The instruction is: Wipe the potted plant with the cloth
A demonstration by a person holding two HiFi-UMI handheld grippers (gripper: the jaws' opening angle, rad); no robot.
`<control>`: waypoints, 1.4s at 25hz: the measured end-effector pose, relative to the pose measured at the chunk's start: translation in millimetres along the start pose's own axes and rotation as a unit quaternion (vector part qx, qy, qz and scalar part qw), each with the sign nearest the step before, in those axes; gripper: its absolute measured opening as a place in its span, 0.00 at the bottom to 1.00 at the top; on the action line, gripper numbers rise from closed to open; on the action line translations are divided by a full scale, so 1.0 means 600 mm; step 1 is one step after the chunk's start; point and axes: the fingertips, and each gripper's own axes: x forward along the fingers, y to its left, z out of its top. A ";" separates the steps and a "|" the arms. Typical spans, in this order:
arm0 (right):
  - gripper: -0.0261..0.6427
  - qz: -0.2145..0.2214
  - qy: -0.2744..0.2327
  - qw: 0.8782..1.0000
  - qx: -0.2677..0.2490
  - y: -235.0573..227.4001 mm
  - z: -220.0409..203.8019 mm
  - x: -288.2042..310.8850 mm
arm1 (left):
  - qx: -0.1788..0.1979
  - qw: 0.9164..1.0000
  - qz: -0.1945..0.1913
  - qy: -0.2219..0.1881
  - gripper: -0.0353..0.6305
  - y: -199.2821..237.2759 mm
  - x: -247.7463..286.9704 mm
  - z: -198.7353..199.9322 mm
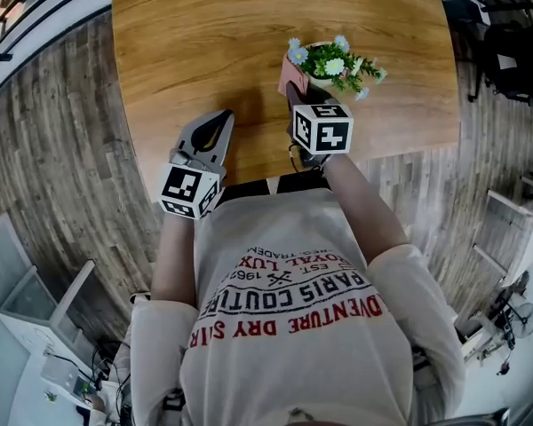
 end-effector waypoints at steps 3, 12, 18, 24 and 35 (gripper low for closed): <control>0.09 -0.002 0.000 0.999 0.044 -0.015 -0.010 -0.005 | -0.001 1.000 -0.006 0.002 0.08 -0.006 0.003 -0.004; 0.09 -0.023 0.002 0.997 0.071 -0.047 -0.033 -0.025 | -0.004 1.000 -0.017 0.008 0.08 -0.013 0.005 -0.015; 0.09 -0.043 0.007 0.996 0.078 -0.081 -0.056 -0.045 | -0.004 1.000 -0.029 0.007 0.08 -0.026 0.021 -0.017; 0.09 -0.062 0.015 0.995 0.075 -0.113 -0.075 -0.067 | -0.002 0.999 -0.039 0.009 0.08 -0.040 0.035 -0.022; 0.09 -0.103 0.024 0.994 -0.018 -0.212 -0.076 -0.135 | 0.044 0.995 -0.068 0.050 0.51 -0.092 0.143 -0.032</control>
